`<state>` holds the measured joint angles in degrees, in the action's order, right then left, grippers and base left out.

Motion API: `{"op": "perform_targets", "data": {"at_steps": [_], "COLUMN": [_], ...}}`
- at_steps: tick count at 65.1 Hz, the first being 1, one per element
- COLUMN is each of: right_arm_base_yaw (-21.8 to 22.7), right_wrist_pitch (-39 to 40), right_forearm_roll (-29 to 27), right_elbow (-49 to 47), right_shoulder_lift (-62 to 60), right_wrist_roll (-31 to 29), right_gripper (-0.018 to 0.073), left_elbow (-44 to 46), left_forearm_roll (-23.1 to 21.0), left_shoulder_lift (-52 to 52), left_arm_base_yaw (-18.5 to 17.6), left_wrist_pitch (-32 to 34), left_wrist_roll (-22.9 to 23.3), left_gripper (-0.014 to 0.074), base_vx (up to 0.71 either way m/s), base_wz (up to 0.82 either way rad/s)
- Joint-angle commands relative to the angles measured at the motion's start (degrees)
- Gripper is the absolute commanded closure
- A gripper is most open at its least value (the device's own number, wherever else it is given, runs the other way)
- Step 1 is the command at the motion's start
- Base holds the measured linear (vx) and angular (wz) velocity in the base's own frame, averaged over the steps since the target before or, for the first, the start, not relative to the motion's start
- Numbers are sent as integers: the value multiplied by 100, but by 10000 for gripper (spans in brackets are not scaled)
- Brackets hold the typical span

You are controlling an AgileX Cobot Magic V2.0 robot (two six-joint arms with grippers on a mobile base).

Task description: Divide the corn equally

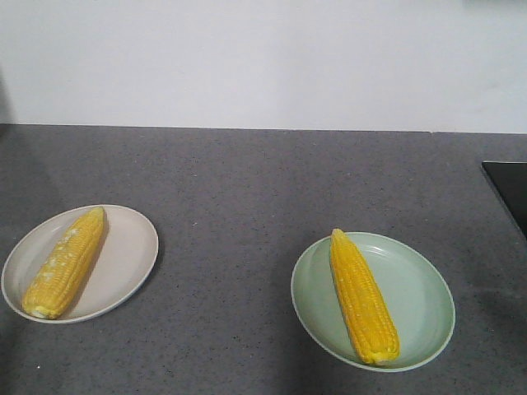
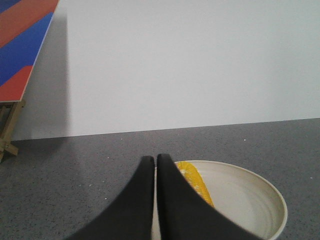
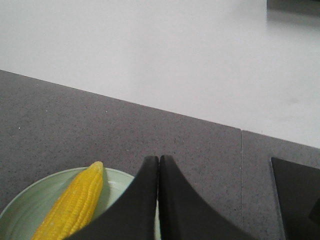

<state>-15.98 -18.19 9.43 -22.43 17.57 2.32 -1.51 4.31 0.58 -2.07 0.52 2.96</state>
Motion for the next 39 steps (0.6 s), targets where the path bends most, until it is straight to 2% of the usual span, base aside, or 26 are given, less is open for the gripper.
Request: {"op": "perform_targets", "data": {"at_steps": [1, 9, 15, 26, 39], "right_arm_base_yaw": [276, 821, 1065, 1354, 1461], "right_wrist_pitch": [573, 873, 1071, 1354, 1858], "right_forearm_roll": [-256, -520, -615, -862, -853], "right_elbow": [203, 707, 1049, 1620, 2170], "right_shoulder_lift": [-207, -565, -898, -1554, -1846], "right_wrist_roll": [-78, -232, -202, -202, -190], "right_gripper": [570, 570, 570, 570, 570], "left_elbow": [-57, -57, -57, -57, -57], "left_forearm_roll": [-58, -58, -58, -58, -58], "left_shoulder_lift": [100, 100, 100, 100, 100], "left_arm_base_yaw": [6, 6, 6, 6, 6], "left_wrist_pitch": [407, 407, 407, 407, 407], "left_wrist_roll": [5, 5, 5, 5, 5], "left_gripper": [603, 603, 603, 603, 603], "base_vx": [0, 0, 0, 0, 0], "base_wz": [0, 0, 0, 0, 0]}}
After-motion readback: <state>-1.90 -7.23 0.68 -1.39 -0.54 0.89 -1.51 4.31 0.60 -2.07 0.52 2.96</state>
